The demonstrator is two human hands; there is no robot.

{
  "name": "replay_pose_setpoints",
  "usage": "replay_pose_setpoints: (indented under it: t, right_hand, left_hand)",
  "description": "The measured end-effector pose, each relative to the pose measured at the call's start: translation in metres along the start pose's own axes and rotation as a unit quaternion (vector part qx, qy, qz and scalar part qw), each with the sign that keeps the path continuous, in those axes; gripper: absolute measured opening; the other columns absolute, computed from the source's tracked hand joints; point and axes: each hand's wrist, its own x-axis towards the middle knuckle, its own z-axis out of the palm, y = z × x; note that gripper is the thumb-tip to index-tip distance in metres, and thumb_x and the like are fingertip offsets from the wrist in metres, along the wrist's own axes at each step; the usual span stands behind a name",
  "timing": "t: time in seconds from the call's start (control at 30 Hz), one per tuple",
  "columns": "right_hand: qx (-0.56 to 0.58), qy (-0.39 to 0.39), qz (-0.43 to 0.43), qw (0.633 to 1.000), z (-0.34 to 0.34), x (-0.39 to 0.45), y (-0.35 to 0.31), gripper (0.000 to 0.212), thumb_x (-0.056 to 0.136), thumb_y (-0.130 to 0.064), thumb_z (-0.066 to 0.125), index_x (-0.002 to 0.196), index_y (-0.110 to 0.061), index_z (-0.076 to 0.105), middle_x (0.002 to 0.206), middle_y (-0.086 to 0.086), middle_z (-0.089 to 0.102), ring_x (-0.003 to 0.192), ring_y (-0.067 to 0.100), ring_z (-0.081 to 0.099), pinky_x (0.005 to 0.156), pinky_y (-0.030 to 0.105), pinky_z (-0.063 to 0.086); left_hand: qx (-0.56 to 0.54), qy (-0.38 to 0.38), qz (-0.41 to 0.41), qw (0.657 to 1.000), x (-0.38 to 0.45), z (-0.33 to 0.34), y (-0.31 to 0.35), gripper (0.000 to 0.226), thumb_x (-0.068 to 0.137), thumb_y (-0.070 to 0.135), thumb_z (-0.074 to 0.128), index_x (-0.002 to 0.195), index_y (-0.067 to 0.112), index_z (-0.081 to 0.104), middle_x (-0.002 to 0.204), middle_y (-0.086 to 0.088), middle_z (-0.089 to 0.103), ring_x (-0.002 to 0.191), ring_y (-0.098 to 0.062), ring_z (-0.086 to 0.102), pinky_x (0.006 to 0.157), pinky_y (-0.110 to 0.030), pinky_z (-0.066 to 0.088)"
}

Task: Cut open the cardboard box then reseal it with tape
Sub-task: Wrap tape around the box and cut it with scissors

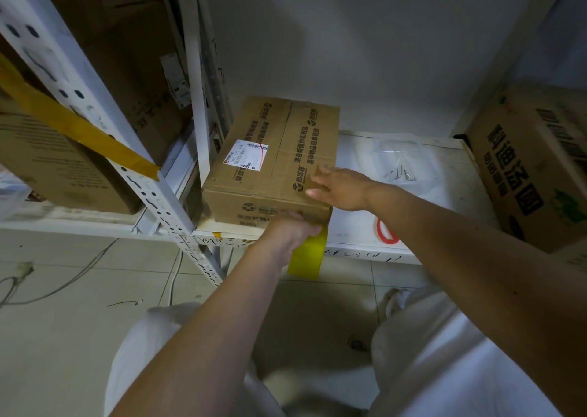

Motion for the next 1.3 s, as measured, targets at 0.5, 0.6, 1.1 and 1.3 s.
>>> replay_pose_setpoints:
  t: [0.5,0.6,1.1,1.3]
  right_hand:
    - [-0.062,-0.020,-0.025,0.998,0.000,0.003,0.007,0.078,0.092,-0.045,0.056,0.152,-0.016,0.015,0.155,0.010,0.018,0.141,0.026,0.024,0.110,0.041,0.034]
    - [-0.062,-0.029,-0.023,0.997,-0.001,0.001,0.008,0.082,0.091,-0.042,0.060,0.152,-0.013,0.013,0.158,0.012,0.012,0.145,0.028,0.015,0.114,0.044,0.029]
    - [-0.199,0.126,0.000,0.972,0.031,0.007,-0.009,0.073,0.083,-0.044,0.065,0.136,-0.005,0.033,0.131,0.016,0.044,0.120,0.028,0.044,0.097,0.039,0.045]
    - [-0.271,0.170,0.037,0.947,0.034,0.014,-0.017,0.078,0.086,-0.073,0.034,0.121,-0.004,0.047,0.109,0.013,0.059,0.098,0.024,0.058,0.074,0.033,0.048]
  left_hand:
    - [0.019,0.069,-0.039,0.997,0.044,0.013,-0.030,0.042,0.060,0.030,0.078,0.099,0.019,0.067,0.108,-0.009,0.071,0.101,-0.032,0.064,0.093,-0.048,0.052]
    - [0.027,0.083,-0.016,0.996,0.031,0.012,-0.028,0.022,0.073,0.027,0.078,0.093,0.020,0.071,0.102,-0.005,0.072,0.100,-0.028,0.063,0.096,-0.043,0.050]
    - [0.026,0.091,0.008,0.995,0.047,0.014,-0.023,0.013,0.078,0.020,0.076,0.087,0.014,0.069,0.101,-0.008,0.072,0.100,-0.029,0.065,0.096,-0.042,0.051]
    - [0.004,0.107,-0.015,0.994,0.053,0.015,-0.023,0.024,0.080,0.016,0.071,0.103,0.012,0.067,0.106,-0.007,0.070,0.100,-0.027,0.063,0.077,-0.029,0.050]
